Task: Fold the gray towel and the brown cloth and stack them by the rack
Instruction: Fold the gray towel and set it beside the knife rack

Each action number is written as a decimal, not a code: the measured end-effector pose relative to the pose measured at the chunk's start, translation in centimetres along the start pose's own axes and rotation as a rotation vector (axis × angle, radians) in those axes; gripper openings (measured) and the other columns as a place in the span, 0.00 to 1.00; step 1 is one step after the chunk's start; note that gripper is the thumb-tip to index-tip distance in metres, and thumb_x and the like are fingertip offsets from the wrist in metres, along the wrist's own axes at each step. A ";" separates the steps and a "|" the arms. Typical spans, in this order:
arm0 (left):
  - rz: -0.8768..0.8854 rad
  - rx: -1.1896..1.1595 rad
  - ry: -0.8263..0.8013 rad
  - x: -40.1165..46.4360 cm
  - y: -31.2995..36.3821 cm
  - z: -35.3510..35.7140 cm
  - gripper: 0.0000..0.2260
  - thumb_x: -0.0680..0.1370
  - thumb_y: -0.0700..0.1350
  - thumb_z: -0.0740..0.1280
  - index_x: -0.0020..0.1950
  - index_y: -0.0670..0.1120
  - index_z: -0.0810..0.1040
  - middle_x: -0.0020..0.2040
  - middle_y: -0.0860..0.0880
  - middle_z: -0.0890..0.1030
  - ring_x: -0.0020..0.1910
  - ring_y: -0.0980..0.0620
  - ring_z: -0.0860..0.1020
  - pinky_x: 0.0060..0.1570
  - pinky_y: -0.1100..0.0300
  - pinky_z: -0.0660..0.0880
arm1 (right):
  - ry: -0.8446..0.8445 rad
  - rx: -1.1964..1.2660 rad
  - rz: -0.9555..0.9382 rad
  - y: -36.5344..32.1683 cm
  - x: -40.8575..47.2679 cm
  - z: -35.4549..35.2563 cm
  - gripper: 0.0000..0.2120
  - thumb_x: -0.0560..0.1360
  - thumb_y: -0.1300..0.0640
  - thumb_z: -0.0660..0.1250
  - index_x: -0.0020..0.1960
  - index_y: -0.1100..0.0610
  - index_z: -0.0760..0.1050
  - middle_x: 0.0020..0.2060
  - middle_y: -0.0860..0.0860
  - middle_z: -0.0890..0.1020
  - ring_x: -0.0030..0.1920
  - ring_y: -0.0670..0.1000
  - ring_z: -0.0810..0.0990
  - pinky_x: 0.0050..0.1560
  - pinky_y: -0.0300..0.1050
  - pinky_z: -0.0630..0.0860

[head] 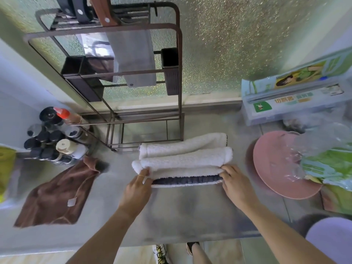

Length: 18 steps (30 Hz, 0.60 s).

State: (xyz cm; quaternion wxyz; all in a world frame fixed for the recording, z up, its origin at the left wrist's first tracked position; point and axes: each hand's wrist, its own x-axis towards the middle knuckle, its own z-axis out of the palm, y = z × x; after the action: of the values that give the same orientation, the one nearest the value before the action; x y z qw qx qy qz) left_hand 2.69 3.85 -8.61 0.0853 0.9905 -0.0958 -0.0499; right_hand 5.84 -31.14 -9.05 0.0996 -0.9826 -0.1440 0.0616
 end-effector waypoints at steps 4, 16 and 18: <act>0.001 -0.106 0.182 -0.4 0.1 -5.5 0.07 0.67 0.36 0.73 0.43 0.44 0.84 0.53 0.44 0.83 0.42 0.43 0.83 0.30 0.53 0.81 | 0.178 0.097 0.037 -0.9 0.2 -5.0 0.08 0.64 0.66 0.75 0.42 0.60 0.81 0.47 0.53 0.82 0.51 0.58 0.80 0.43 0.50 0.80; -0.160 -0.514 0.441 -2.4 0.6 -24.5 0.11 0.69 0.34 0.75 0.45 0.49 0.82 0.47 0.55 0.84 0.30 0.60 0.77 0.37 0.56 0.80 | 0.598 0.219 0.050 -6.1 -1.9 -21.1 0.08 0.68 0.64 0.73 0.46 0.58 0.83 0.46 0.52 0.82 0.48 0.52 0.79 0.49 0.39 0.71; -0.162 -0.492 0.360 -3.4 0.3 -25.3 0.10 0.70 0.38 0.74 0.45 0.52 0.80 0.41 0.57 0.82 0.30 0.61 0.76 0.33 0.64 0.74 | 0.551 0.215 0.059 -6.9 -3.1 -21.7 0.09 0.66 0.65 0.74 0.46 0.57 0.82 0.43 0.51 0.82 0.45 0.52 0.79 0.45 0.40 0.72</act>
State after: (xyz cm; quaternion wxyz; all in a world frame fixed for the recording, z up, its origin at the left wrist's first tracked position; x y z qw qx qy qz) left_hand 2.23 8.32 16.56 0.3338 0.9374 0.0152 0.0978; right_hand 4.29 -29.44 13.77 0.2364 -0.9500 -0.0755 -0.1895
